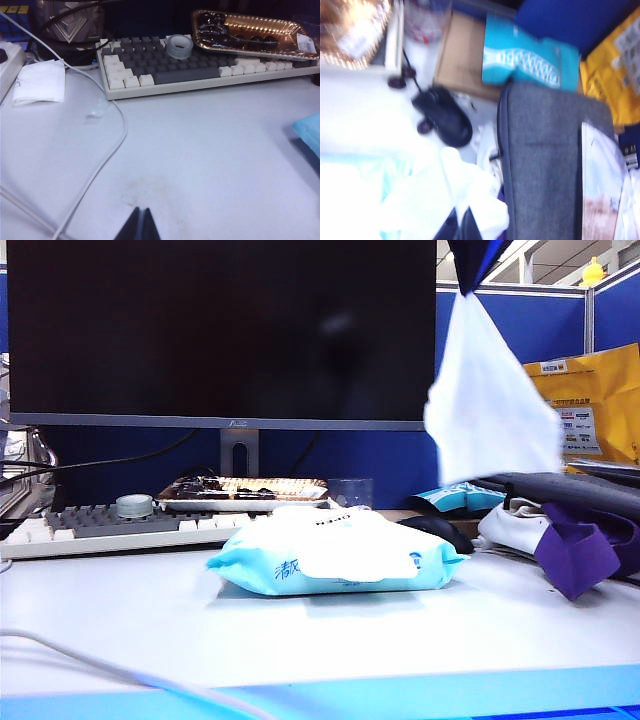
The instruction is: Pull out a wet wipe from the sky blue wet wipes packet and place it on the table.
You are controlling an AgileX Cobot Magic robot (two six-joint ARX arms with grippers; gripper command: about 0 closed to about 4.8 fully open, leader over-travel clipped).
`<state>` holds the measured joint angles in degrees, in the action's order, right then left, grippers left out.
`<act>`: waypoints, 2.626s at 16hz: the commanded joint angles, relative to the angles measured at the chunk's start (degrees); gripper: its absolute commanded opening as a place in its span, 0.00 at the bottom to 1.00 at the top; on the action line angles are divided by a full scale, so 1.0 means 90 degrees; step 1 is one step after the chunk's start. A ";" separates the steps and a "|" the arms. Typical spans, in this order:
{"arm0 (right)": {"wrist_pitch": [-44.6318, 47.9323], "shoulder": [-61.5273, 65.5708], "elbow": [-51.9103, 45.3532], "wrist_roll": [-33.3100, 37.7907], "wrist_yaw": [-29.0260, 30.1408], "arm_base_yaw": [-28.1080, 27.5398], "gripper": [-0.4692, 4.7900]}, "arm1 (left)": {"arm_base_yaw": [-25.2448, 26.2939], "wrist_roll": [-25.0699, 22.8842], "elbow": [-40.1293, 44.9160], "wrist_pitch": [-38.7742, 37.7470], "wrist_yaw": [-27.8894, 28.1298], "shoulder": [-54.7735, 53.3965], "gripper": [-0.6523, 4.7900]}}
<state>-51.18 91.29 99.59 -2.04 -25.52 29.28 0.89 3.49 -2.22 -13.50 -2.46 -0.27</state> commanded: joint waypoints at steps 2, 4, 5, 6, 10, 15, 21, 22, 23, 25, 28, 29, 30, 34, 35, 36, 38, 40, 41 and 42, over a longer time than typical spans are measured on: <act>-0.0352 0.0078 0.0012 0.0015 0.0012 -0.0087 0.08 | 0.0000 -0.0002 0.0036 -0.0068 -0.0022 0.0019 0.11; -0.0517 0.0243 0.0010 0.0036 0.0012 -0.0100 0.08 | 0.0002 -0.0002 0.0036 -0.0068 -0.0019 0.0019 0.11; -0.0610 0.0359 0.0010 0.0036 0.0015 -0.0143 0.08 | 0.0002 -0.0002 0.0036 -0.0068 -0.0019 0.0019 0.11; -0.0714 0.0556 0.0010 0.0061 0.0039 -0.0228 0.08 | 0.0002 -0.0002 0.0036 -0.0068 -0.0017 0.0019 0.11; -0.0743 0.0986 0.0010 0.0170 -0.0017 -0.0333 0.08 | 0.0002 -0.0002 0.0036 -0.0068 -0.0017 0.0019 0.11; -0.0843 0.1367 0.0007 0.0228 0.0039 -0.0425 0.08 | 0.0002 -0.0002 0.0036 -0.0068 -0.0017 0.0019 0.11; -0.0935 0.1452 0.0012 0.0250 -0.0012 -0.0503 0.34 | 0.0002 -0.0002 0.0036 -0.0068 -0.0017 0.0019 0.11; -0.0957 0.1452 0.0010 0.0250 -0.0015 -0.0503 0.57 | 0.0002 -0.0002 0.0036 -0.0066 -0.0017 0.0019 0.11; -0.0969 0.1450 0.0012 0.0250 -0.0012 -0.0503 0.59 | 0.0002 -0.0002 0.0036 -0.0068 -0.0017 0.0019 0.11; -0.0979 0.1440 0.0012 0.0316 -0.0015 -0.0503 0.59 | 0.0002 -0.0002 0.0036 -0.0068 -0.0017 0.0019 0.11; -0.0857 0.1372 0.0015 0.0393 -0.0012 -0.0503 0.59 | 0.0002 -0.0002 0.0036 -0.0068 -0.0017 0.0019 0.11; -0.0780 0.1343 0.0015 0.0393 -0.0010 -0.0503 0.59 | 0.0002 -0.0002 0.0036 -0.0068 -0.0017 0.0019 0.11; -0.0675 0.1319 0.0017 0.0393 -0.0007 -0.0500 0.58 | 0.0002 -0.0002 0.0036 -0.0068 -0.0017 0.0019 0.11; -0.0194 0.0935 0.0019 0.0389 0.0012 -0.0500 0.09 | 0.0002 -0.0002 0.0036 -0.0068 -0.0017 0.0019 0.11; -0.0049 0.0738 0.0019 0.0389 0.0012 -0.0500 0.09 | 0.0002 -0.0002 0.0036 -0.0066 -0.0017 0.0019 0.11; 0.0075 0.0534 0.0019 0.0381 0.0015 -0.0500 0.09 | 0.0002 -0.0002 0.0036 -0.0066 -0.0017 0.0019 0.11; 0.0308 -0.0070 0.0019 0.0301 0.0019 -0.0500 0.09 | 0.0002 -0.0002 0.0036 -0.0068 -0.0017 0.0019 0.11; 0.0500 -0.0787 0.0017 0.0197 0.0168 -0.0498 0.09 | 0.0002 -0.0002 0.0036 -0.0068 -0.0017 0.0019 0.11; 0.0576 -0.1124 0.0017 0.0189 0.0240 -0.0498 0.09 | 0.0002 -0.0002 0.0036 -0.0068 -0.0017 0.0019 0.11; 0.0673 -0.1528 0.0017 0.0143 0.0296 -0.0498 0.09 | 0.0002 -0.0002 0.0036 -0.0068 -0.0017 0.0019 0.11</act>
<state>-47.05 79.96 99.50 -0.23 -23.40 24.75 0.89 3.49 -2.22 -13.50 -2.46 -0.27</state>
